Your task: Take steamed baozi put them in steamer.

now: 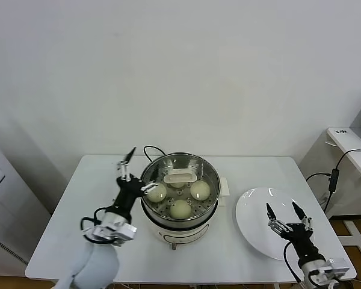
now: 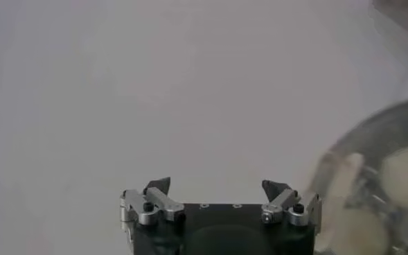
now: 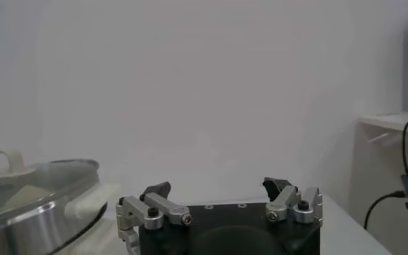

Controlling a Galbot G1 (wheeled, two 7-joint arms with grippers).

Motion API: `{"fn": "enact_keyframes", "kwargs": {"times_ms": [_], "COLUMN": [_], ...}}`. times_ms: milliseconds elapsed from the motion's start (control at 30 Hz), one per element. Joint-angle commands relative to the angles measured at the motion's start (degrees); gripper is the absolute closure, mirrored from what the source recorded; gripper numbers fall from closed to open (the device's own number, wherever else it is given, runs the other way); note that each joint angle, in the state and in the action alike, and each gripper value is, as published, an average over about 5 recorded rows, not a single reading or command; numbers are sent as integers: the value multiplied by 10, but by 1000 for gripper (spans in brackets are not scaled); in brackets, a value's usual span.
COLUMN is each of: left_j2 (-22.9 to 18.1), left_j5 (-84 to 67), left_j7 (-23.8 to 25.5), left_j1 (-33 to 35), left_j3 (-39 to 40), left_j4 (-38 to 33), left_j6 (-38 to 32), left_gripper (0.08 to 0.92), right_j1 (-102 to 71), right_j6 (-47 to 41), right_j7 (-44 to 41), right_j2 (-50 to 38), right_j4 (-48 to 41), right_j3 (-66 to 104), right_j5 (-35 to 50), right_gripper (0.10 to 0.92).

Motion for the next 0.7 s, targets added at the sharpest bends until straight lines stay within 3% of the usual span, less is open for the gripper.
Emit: {"fn": "enact_keyframes", "kwargs": {"times_ms": [33, 267, 700], "left_j2": [-87, -138, -158], "left_j5": [-232, -243, -254], "left_j7": [68, 89, 110], "left_j1": [143, 173, 194], "left_j3": [-204, -243, -270], "left_j4": [51, 77, 80], "left_j6": [-187, -204, -212], "left_gripper": [177, 177, 177], "right_j1": [35, 38, 31], "right_j6": [-5, 0, 10], "right_j7": [40, 29, 9], "right_j2": [8, 23, 32], "right_j4": [-15, -29, -31], "right_j3": [-49, -52, -48], "right_j5": [-15, -25, -39], "right_gripper": [203, 203, 203]}}
